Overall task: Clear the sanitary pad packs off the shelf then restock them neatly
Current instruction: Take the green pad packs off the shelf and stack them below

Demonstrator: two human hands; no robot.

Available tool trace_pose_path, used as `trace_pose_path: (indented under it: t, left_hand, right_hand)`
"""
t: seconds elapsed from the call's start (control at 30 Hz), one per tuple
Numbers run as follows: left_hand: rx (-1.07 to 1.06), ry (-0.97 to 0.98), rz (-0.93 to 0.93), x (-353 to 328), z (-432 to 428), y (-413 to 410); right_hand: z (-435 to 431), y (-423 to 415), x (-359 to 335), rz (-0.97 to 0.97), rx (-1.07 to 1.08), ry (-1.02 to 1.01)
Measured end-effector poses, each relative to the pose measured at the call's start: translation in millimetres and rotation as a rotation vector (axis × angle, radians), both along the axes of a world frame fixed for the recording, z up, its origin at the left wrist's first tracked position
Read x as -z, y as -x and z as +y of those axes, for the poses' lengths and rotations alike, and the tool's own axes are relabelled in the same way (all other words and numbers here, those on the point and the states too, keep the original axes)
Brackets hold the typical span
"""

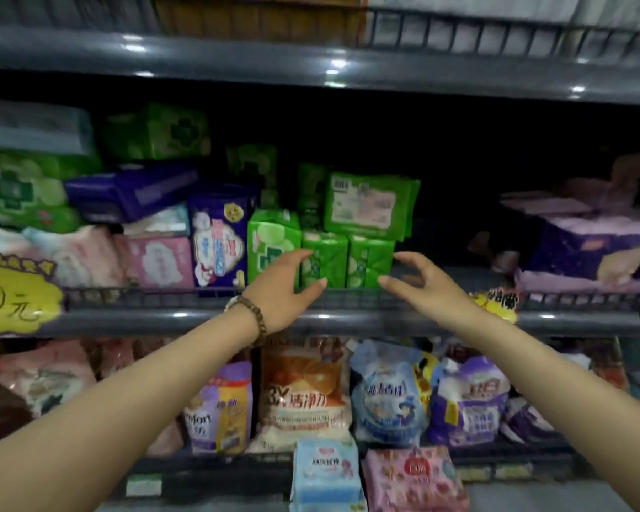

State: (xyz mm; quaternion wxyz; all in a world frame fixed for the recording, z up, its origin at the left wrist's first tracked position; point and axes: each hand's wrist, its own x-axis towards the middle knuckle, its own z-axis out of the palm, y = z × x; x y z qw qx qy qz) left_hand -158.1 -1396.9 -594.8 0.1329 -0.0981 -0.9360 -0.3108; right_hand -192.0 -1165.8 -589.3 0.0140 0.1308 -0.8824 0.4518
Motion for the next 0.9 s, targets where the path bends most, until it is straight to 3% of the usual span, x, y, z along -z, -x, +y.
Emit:
trace_pose_path:
  t: [0.1,0.23,0.4,0.57,0.73,0.83,0.9]
  left_hand:
    - [-0.033,-0.002,0.079,-29.4,3.5,29.2]
    - [0.001,-0.157,0.017,-48.2,10.6,66.5]
    - [0.048,-0.301,-0.095,-51.2,25.2,107.5]
    - [-0.026,-0.385,-0.238,-55.7,33.1,141.6]
    - [-0.093,-0.801,-0.374,-67.8,40.5,154.9]
    - [-0.124,-0.757,-0.384,-68.5,39.4,145.6]
    - [-0.093,-0.77,-0.442,-67.8,39.9,134.6]
  right_hand:
    - [-4.9,42.1,-20.2,0.113,0.141,0.143]
    - [-5.8,100.4,-41.5,0.171,0.255,0.308]
    - [-5.9,166.9,-62.2,0.152,0.244,0.303]
    - [-9.3,177.2,-74.5,-0.12,0.034,0.337]
    - [-1.6,156.5,-64.2,-0.095,-0.094,0.573]
    - [5.5,136.0,-60.2,-0.242,-0.169,0.745]
    - [9.2,123.6,-52.7,-0.393,-0.097,0.835]
